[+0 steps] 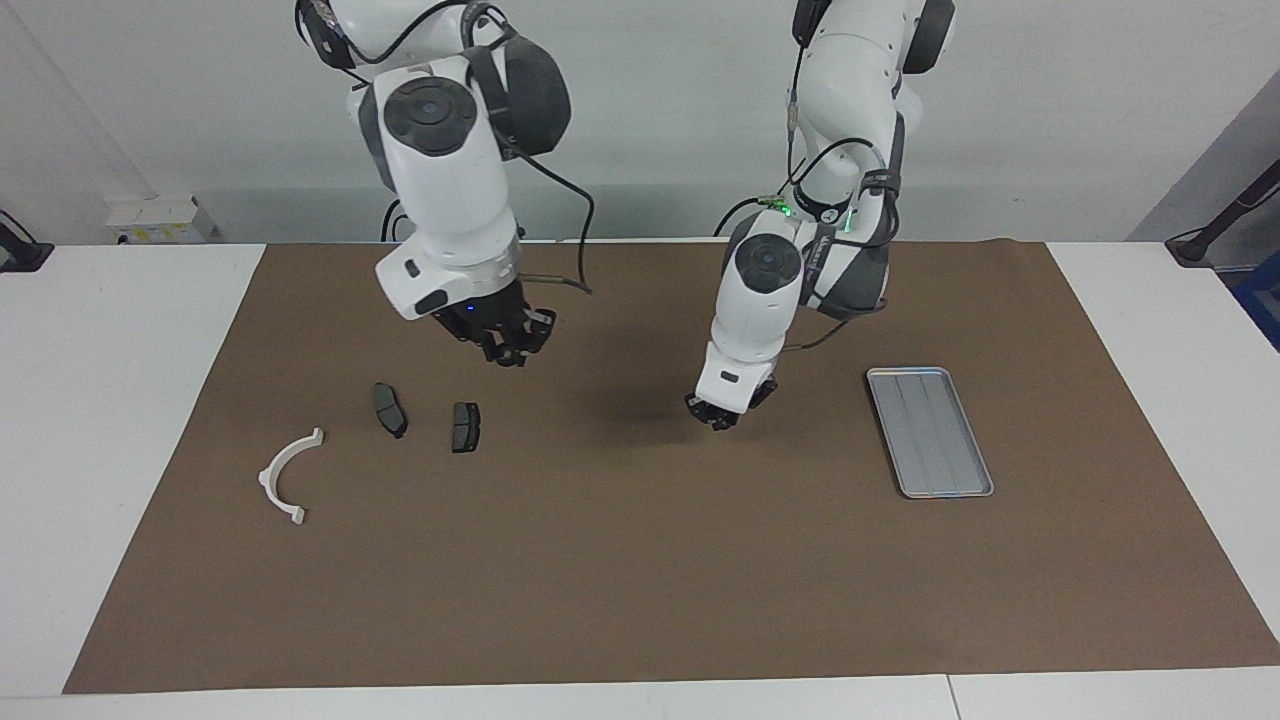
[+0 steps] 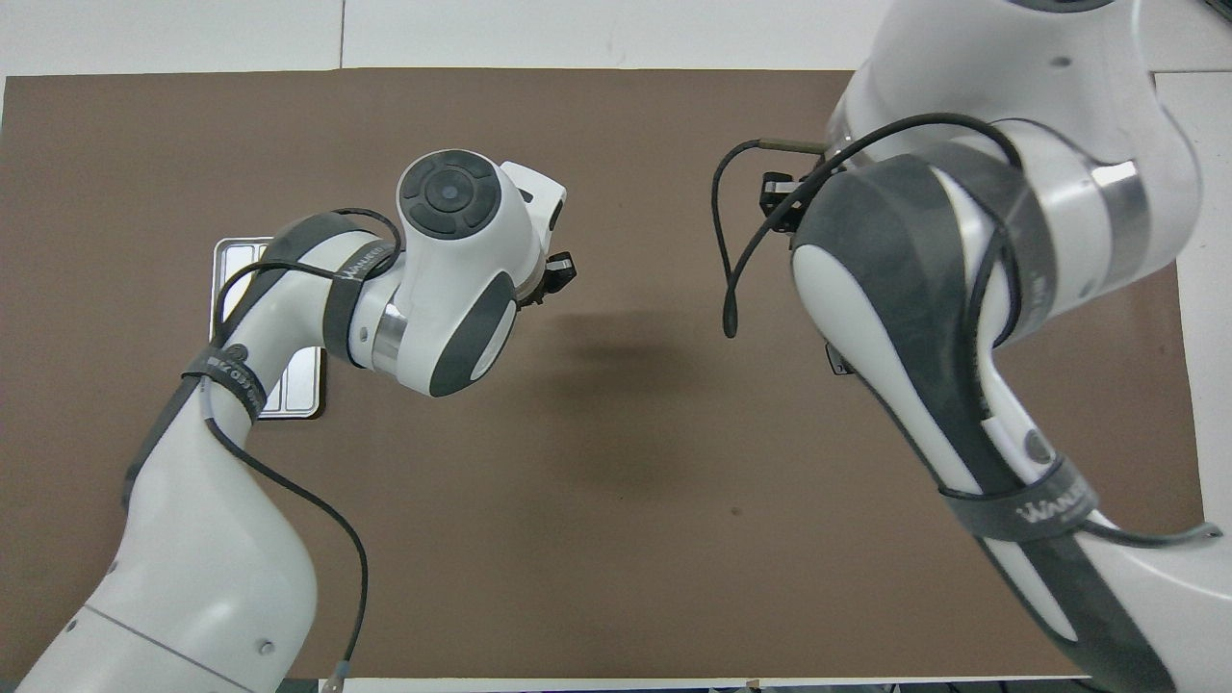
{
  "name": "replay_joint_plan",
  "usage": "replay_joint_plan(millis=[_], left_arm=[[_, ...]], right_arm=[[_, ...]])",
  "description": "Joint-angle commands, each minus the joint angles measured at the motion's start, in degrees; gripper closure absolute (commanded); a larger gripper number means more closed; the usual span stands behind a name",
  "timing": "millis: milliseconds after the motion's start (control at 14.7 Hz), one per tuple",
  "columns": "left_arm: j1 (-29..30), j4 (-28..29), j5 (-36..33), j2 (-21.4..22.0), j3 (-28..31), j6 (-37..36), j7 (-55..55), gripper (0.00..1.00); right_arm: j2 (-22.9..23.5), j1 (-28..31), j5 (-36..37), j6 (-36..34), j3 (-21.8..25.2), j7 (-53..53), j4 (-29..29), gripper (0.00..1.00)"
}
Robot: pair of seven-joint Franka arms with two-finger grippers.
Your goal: Place bearing gear from tray to pile
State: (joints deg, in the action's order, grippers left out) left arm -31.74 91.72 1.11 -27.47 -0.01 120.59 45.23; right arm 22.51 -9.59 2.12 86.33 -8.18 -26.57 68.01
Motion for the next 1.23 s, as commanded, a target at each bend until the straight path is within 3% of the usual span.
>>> replay_joint_plan(millis=[0,272,477,681,1022,1158], left_arm=[[-0.8,-2.7,-0.1,-3.0,1.2,1.7,1.1,0.91],[-2.3,-2.7,-0.3,-5.4,1.2,1.3,3.5,0.91],[-2.4,-1.5,-0.4,-5.2,1.2,2.7,5.1,0.90],[-2.5,0.3,-0.6,-5.0,1.3,4.0,5.7,0.90],[-2.5,0.7,-0.6,-5.0,1.3,4.0,5.9,0.86],[-2.5,0.7,-0.6,-5.0,1.3,4.1,6.1,0.67]], right_arm=[[-0.9,6.8,-1.0,1.5,-0.5,14.2,3.2,1.00],[-1.0,11.5,-0.4,8.8,-0.5,23.2,8.9,1.00],[-1.2,12.5,0.1,18.5,-0.4,24.5,16.8,1.00],[-0.7,12.9,3.1,33.6,-0.3,24.5,27.0,1.00],[4.8,15.3,4.4,44.0,-0.2,24.7,29.4,1.00],[6.7,15.9,5.2,45.2,-0.2,24.7,29.4,1.00]])
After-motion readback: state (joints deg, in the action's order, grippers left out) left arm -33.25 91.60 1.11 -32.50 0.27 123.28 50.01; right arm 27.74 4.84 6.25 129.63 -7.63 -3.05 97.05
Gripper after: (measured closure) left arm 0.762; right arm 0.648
